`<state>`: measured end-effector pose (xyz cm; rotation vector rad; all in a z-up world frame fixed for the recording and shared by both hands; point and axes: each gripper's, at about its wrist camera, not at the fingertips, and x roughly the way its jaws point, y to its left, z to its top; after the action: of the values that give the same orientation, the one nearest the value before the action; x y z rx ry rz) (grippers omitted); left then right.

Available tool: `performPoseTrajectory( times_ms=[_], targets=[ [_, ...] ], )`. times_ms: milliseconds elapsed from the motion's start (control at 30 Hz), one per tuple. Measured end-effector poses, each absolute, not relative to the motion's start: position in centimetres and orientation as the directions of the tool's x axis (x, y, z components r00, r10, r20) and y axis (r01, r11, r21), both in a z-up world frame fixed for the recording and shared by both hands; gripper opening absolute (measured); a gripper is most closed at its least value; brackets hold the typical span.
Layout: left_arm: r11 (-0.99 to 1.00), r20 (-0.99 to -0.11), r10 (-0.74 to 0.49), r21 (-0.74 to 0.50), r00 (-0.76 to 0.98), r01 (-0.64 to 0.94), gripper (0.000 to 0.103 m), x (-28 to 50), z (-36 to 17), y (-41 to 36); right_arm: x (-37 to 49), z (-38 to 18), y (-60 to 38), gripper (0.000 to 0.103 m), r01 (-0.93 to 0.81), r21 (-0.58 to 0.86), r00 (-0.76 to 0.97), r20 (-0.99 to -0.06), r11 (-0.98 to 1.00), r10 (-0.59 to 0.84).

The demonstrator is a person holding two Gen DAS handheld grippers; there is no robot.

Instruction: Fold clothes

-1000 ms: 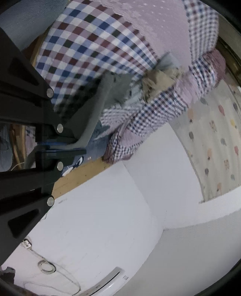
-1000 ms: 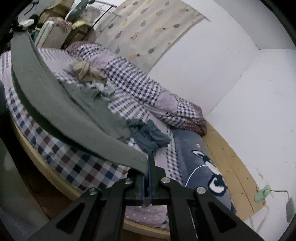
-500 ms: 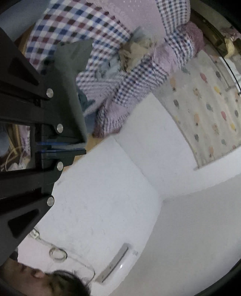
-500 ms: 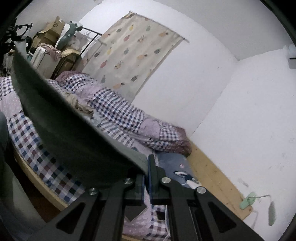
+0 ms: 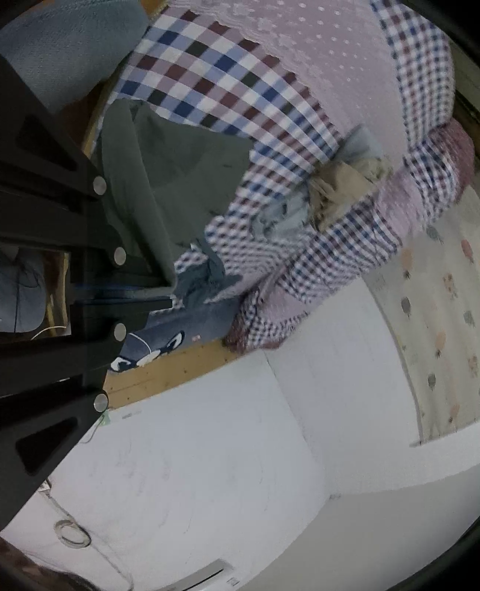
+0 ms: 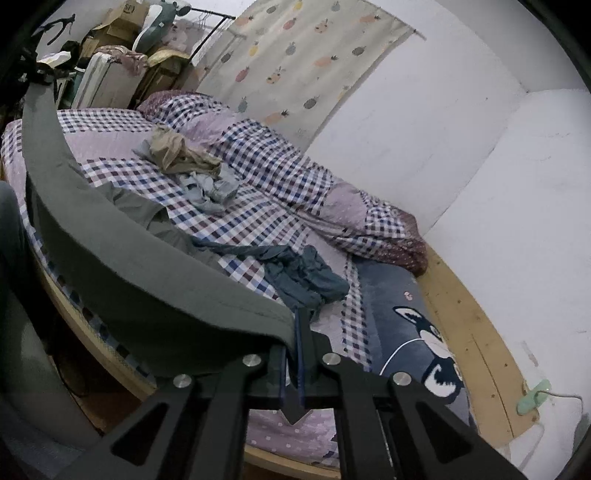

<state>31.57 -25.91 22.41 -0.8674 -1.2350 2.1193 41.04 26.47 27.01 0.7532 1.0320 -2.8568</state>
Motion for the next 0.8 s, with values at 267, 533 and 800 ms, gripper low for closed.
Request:
performPoseTrajectory(
  times_ms=[267, 533, 800],
  targets=[
    [-0.446, -0.307, 0.722, -0.891, -0.620, -0.079, 0.001, 31.4, 20.4, -25.9, 40.2, 25.2, 27.1, 0.001, 0.187, -0.579, -0.861, -0.486, -0.793, 0.152],
    [-0.425, -0.322, 0.811, -0.898, -0.489, -0.114, 0.001, 35.0, 18.9, -24.4, 43.3, 24.8, 27.0, 0.001, 0.385, -0.465, -0.787, -0.617, -0.797, -0.020],
    [-0.388, -0.322, 0.894, -0.903, -0.313, -0.181, 0.001, 40.5, 16.6, -21.4, 45.4, 23.2, 28.1, 0.001, 0.466, -0.383, -0.684, -0.728, -0.798, -0.050]
  ],
)
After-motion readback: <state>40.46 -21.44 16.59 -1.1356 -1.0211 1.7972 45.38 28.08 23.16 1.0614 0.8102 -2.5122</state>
